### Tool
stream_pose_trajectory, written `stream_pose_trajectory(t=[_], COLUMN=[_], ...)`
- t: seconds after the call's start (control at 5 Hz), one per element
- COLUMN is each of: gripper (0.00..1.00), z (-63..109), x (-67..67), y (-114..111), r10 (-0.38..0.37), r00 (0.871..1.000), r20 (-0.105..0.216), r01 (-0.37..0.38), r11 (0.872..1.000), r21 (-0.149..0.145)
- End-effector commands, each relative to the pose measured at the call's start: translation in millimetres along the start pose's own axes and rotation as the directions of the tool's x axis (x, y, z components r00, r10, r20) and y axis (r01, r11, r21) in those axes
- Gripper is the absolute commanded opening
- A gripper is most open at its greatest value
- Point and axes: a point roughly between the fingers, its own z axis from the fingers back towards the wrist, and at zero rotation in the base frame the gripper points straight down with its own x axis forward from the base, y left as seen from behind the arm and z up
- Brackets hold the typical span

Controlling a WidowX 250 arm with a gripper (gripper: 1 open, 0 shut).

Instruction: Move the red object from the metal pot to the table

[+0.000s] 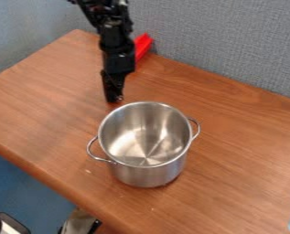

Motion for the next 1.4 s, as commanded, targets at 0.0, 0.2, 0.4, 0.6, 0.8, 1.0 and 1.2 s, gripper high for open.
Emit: stream_pose_trajectory(t=[0.0,0.2,0.4,0.6,0.8,1.0,1.2], gripper=[0.0,0.0,0.0,0.0,0.0,0.0,0.0], z=[12.9,14.2,18.4,18.0,30.4,31.1,32.0], x=[14.7,22.1,29.0,23.3,12.5,19.6,26.6], y=[4,5,2,7,5,-9,-25], r10=[0.044,0.091,0.127,0.213,0.164,0.099,0.032], r00=[0.998,0.995,0.99,0.974,0.985,0.993,0.996], r20=[0.033,0.044,0.056,0.077,0.057,0.068,0.08], r01=[-0.045,-0.091,-0.127,-0.214,-0.165,-0.1,-0.035], r11=[0.999,0.996,0.992,0.977,0.986,0.995,0.999], r21=[0.025,0.013,0.006,-0.004,0.015,0.021,0.029])
